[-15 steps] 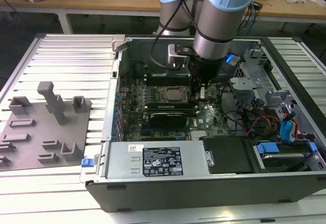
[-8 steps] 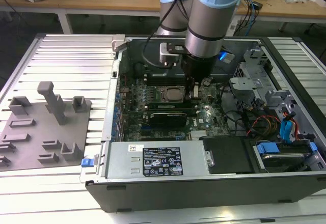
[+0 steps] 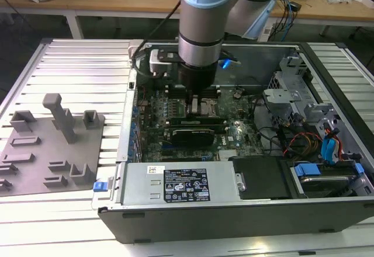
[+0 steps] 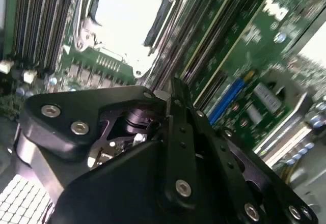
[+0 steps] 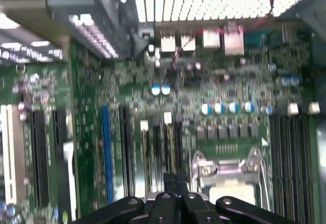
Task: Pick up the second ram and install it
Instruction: 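Press down the second ram until it locks into place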
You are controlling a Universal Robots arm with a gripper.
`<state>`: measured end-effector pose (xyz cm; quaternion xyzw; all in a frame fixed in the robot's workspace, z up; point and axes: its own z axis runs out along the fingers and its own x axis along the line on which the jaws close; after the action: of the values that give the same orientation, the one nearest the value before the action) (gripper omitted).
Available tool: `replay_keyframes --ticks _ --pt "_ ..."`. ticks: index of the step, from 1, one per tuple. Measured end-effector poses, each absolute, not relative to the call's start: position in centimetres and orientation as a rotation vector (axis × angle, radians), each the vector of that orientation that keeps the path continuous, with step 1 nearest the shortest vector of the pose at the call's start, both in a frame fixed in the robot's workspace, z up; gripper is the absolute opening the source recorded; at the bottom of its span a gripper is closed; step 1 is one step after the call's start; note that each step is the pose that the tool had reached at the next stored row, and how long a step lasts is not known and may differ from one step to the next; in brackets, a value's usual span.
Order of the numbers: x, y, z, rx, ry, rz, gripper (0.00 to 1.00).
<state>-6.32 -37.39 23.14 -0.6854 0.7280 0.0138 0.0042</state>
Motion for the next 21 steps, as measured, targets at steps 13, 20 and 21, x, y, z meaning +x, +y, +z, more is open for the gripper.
replay_keyframes --ticks 13,20,21 --pt "-4.0 -37.4 24.2 -2.149 2.282 0.052 0.11" --pt "-3.9 -37.3 28.3 -2.149 2.282 0.052 0.11" --pt "-3.9 -37.3 28.9 -2.149 2.282 0.052 0.11"
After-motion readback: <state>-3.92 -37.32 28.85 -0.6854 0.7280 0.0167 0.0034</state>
